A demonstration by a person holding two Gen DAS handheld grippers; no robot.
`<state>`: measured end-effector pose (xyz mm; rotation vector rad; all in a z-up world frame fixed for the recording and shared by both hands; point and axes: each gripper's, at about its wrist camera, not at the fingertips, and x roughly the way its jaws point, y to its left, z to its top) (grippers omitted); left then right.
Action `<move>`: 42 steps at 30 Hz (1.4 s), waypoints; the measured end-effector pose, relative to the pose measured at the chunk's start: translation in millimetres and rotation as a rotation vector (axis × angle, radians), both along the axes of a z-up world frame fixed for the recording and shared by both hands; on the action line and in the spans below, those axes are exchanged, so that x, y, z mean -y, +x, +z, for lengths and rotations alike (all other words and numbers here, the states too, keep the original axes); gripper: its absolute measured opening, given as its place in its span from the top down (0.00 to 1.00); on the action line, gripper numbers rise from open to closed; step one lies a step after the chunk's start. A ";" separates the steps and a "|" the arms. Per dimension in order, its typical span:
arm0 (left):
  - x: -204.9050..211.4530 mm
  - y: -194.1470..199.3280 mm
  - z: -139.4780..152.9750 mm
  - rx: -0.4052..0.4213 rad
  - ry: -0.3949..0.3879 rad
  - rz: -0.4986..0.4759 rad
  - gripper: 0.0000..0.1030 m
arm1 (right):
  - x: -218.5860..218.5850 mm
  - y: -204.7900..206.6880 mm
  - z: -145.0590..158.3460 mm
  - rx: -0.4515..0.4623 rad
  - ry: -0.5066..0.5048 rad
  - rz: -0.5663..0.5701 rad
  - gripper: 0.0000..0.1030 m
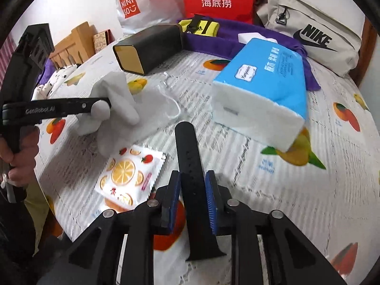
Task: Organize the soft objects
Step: 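Lift the white glove with the left tool while the right tool lifts the watch strap, then carry the glove with the left tool while the right tool carries the strap over the purple towel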
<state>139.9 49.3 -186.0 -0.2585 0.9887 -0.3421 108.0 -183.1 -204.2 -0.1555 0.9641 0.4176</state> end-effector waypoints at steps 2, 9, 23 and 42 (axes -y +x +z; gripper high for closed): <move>0.7 0.4 -0.1 -0.002 -0.001 0.002 0.81 | -1.1 -0.9 -2.5 0.023 0.003 0.000 0.75; 2.0 0.7 0.0 -0.003 -0.002 -0.001 0.80 | 1.4 -2.8 -0.7 -0.003 -0.008 0.016 0.77; -5.6 -8.6 8.8 0.054 -0.007 0.006 0.85 | 10.8 -8.5 5.6 0.049 0.038 -0.012 0.80; -35.3 -7.3 31.2 0.042 0.026 0.115 0.85 | 38.1 -9.1 35.5 0.066 0.044 -0.104 0.80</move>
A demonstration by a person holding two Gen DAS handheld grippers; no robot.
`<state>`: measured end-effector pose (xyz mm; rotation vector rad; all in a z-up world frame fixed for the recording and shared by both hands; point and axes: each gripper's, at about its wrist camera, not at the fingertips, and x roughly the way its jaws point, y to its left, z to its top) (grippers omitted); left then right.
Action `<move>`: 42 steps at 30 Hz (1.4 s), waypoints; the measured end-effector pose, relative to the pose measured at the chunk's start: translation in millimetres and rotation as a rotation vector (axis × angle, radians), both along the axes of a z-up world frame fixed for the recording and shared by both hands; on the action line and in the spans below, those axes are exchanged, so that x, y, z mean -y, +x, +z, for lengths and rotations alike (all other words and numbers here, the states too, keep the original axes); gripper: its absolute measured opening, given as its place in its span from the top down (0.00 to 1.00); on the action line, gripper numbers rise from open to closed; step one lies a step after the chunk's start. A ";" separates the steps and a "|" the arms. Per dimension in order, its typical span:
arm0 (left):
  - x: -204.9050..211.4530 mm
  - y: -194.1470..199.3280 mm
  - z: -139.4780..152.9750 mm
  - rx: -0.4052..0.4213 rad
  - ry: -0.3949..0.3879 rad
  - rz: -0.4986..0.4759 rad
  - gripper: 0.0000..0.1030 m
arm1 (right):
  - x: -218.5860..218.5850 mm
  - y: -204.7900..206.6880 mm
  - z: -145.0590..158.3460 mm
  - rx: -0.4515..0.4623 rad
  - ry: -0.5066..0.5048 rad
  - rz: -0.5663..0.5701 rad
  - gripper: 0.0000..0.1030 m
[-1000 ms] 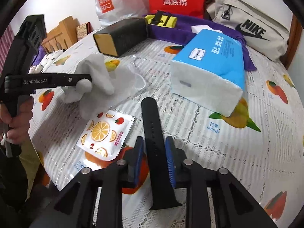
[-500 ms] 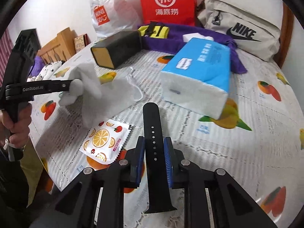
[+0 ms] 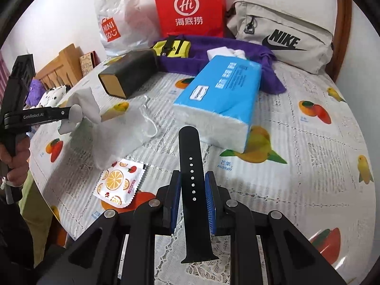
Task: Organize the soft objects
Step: 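Carry the glove with the left tool while the right tool carries the strap over the purple towel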
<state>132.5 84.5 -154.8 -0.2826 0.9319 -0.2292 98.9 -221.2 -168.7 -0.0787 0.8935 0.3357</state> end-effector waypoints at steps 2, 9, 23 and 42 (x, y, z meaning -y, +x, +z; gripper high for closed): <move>0.5 1.6 3.6 -0.001 0.002 0.001 0.85 | -0.7 -2.0 4.2 0.005 0.007 0.000 0.80; 4.3 8.5 23.9 0.021 0.010 -0.001 0.85 | -2.4 0.2 24.0 0.036 0.031 0.011 0.80; 7.7 36.0 64.2 0.069 0.031 0.004 0.85 | -1.4 35.6 62.0 0.091 0.046 0.018 0.80; 11.1 103.6 77.2 0.061 0.057 0.017 0.85 | 10.3 111.3 76.3 0.112 0.072 -0.015 0.80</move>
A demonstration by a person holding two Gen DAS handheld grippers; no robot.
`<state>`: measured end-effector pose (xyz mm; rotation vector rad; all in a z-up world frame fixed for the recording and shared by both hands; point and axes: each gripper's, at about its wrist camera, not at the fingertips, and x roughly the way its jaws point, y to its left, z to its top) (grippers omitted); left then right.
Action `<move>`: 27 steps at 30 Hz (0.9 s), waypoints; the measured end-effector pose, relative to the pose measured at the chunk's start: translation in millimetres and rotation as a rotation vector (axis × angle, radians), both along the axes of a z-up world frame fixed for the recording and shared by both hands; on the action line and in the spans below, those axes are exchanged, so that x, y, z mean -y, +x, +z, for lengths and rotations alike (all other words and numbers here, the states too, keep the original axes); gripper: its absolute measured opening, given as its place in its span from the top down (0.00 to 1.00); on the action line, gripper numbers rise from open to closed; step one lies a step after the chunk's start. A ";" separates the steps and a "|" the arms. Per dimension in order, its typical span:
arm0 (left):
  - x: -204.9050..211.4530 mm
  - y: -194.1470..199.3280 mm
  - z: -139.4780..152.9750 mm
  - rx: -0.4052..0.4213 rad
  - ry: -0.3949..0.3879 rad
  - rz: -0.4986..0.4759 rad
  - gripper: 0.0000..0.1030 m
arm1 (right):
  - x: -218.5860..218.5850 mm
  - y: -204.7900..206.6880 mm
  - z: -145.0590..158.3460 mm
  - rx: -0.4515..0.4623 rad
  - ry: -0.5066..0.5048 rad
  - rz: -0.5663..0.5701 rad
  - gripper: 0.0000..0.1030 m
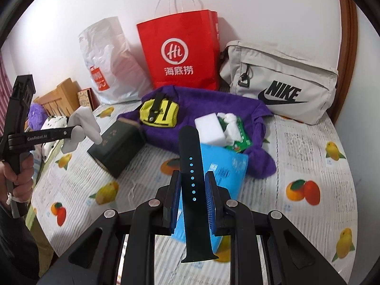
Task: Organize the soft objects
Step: 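Carry the glove with the left tool while the right tool carries the strap over the purple towel, then lower the glove and strap onto the purple towel and open both tools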
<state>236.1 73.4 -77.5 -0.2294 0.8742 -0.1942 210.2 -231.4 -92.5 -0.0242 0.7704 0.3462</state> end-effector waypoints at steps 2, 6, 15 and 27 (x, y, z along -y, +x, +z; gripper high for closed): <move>1.7 7.0 -0.2 -0.002 0.002 -0.002 0.85 | 0.7 9.5 -0.3 -0.003 -0.003 -0.006 0.80; 4.5 24.5 -1.1 -0.006 0.007 -0.008 0.85 | 3.0 30.1 -1.9 -0.013 -0.001 -0.014 0.80; 14.0 64.0 -1.9 -0.010 0.014 -0.041 0.85 | 4.2 72.8 2.4 -0.004 -0.004 -0.023 0.80; 26.0 116.1 -14.2 -0.042 0.016 -0.071 0.85 | 8.0 136.4 -1.8 0.003 -0.033 -0.043 0.80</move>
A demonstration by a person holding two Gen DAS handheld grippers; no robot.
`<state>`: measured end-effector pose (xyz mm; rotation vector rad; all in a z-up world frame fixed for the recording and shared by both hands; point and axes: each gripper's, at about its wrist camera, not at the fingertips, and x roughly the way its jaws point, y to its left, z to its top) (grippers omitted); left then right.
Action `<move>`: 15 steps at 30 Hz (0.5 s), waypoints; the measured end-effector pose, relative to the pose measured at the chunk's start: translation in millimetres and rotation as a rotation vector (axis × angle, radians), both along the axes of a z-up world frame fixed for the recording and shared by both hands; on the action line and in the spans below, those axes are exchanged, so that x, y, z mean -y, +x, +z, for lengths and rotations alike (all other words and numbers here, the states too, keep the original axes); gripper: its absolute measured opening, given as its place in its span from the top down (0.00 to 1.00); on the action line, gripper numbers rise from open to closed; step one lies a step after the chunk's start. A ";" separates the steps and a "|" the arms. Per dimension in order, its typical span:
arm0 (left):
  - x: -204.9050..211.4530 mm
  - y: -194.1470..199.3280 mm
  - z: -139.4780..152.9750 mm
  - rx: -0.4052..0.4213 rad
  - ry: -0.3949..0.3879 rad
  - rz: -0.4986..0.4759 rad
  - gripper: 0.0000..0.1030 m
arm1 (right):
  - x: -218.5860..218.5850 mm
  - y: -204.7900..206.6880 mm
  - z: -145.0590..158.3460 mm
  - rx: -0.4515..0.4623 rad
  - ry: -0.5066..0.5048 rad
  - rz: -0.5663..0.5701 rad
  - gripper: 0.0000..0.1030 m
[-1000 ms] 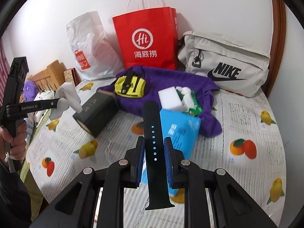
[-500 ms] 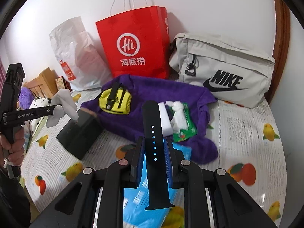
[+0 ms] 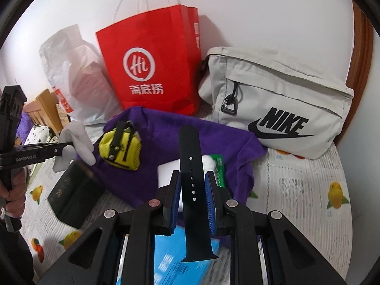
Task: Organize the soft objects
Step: 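Lower the glove and strap onto the purple towel and open both tools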
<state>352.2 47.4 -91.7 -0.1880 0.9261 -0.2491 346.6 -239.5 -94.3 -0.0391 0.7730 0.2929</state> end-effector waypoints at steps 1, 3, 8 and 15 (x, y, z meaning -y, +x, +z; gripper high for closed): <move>0.9 3.1 -0.8 -0.003 0.003 -0.001 0.85 | 0.3 4.4 -2.2 -0.004 -0.002 0.001 0.80; 3.6 10.8 -3.8 -0.011 0.009 -0.005 0.85 | 1.2 15.2 -7.3 -0.010 -0.010 -0.003 0.80; 12.8 28.2 -12.2 -0.026 0.010 -0.027 0.85 | 5.1 36.7 -21.2 -0.039 -0.022 -0.022 0.80; 30.2 48.9 -23.8 -0.058 0.001 -0.078 0.85 | 9.0 63.7 -44.1 -0.098 -0.044 -0.059 0.80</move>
